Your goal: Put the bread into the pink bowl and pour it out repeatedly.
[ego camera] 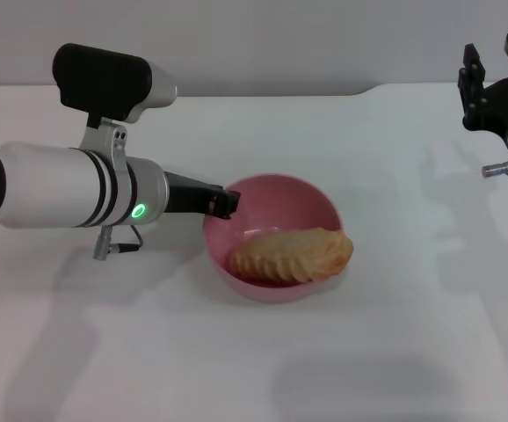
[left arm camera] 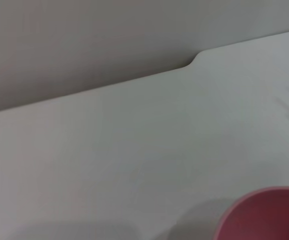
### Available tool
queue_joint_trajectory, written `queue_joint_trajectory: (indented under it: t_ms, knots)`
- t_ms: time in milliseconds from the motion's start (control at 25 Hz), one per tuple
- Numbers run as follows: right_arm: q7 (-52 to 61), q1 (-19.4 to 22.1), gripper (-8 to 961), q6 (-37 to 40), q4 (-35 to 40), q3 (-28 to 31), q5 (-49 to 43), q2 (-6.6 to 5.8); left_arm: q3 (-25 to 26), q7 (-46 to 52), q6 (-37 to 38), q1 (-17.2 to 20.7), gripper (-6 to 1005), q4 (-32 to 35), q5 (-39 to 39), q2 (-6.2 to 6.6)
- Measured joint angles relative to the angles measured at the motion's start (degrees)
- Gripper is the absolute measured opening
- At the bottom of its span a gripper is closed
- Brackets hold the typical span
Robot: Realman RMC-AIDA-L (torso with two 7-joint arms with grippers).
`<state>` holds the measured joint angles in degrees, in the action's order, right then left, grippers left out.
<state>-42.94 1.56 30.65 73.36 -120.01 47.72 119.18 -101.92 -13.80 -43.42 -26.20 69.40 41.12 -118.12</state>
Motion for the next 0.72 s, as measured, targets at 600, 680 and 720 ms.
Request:
queue_joint_trajectory:
  t_ms: [600,680,720]
  knots:
    - [-0.1,0.1,419,-5.7,1.8,1.3,-0.7,-0.29,5.6,-11.3,16.8,3.4,705,5.1,-0.4,0.16]
    - [-0.2,0.4,419,-6.2,2.1,2.2,-0.8,-0.26,6.2,-12.1,22.0,4.9,760,6.5,-0.4,0.17]
    - [-0.2,0.6,419,-5.2,2.0,2.5,-0.8,-0.23,6.2,-12.4,25.3,5.8,768,7.0,-0.4,0.18]
